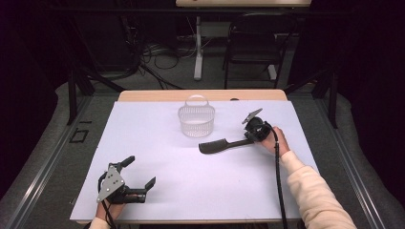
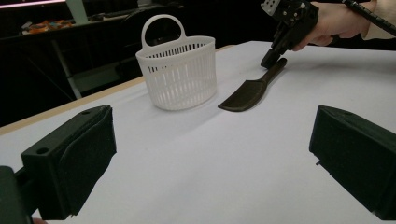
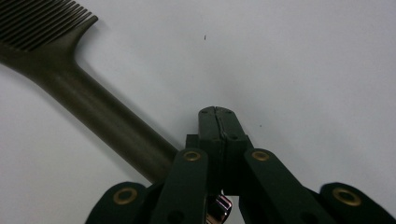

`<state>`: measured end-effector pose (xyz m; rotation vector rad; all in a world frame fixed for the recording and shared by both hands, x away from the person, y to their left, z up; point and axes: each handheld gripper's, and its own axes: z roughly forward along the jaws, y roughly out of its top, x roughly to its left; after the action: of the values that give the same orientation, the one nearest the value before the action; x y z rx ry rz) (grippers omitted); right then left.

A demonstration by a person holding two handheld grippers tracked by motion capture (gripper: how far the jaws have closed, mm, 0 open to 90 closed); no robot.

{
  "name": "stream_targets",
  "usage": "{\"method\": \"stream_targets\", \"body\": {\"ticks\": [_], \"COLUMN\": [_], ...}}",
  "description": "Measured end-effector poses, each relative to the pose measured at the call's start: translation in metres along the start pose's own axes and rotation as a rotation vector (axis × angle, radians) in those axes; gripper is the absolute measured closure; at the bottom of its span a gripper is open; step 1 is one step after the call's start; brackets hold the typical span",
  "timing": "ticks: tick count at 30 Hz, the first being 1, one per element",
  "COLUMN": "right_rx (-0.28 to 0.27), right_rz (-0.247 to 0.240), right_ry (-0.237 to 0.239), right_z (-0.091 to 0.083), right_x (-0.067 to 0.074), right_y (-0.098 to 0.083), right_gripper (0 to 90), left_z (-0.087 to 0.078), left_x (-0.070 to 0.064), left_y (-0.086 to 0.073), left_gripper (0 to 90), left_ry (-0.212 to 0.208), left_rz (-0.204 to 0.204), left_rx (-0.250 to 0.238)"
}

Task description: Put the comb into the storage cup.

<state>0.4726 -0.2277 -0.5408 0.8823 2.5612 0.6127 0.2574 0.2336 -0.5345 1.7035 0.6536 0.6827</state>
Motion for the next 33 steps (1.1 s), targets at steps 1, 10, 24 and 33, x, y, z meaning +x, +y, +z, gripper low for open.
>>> {"method": "stream_targets", "body": {"ticks": [1,10,24,33], "right_rx": [0.008,0.008,-0.018,-0.027], "right_rz": [0.000,-0.006,-0.017,-0.024], "right_ry": [0.001,-0.002,-0.049,-0.053], "right_z": [-0.001,-0.001,-0.012,-0.024], "right_x": [0.000,0.005,0.003,0.001], "right_y": [0.000,0.000,0.001,0.000], "right_gripper": [90.0,90.0,77.7,60.3], "left_z": [0.000,0.000,0.000,0.000], "left_x": [0.000,0.000,0.000,0.000], "left_y": [0.000,0.000,0.000,0.000], "left_gripper": [0.5,0.5,0.5,0.5], "left_ry": [0.001,0.000,-0.001,-0.001], "left_rz": [0.000,0.000,-0.002,-0.002], "left_rx": [0.000,0.000,0.000,0.002]}}
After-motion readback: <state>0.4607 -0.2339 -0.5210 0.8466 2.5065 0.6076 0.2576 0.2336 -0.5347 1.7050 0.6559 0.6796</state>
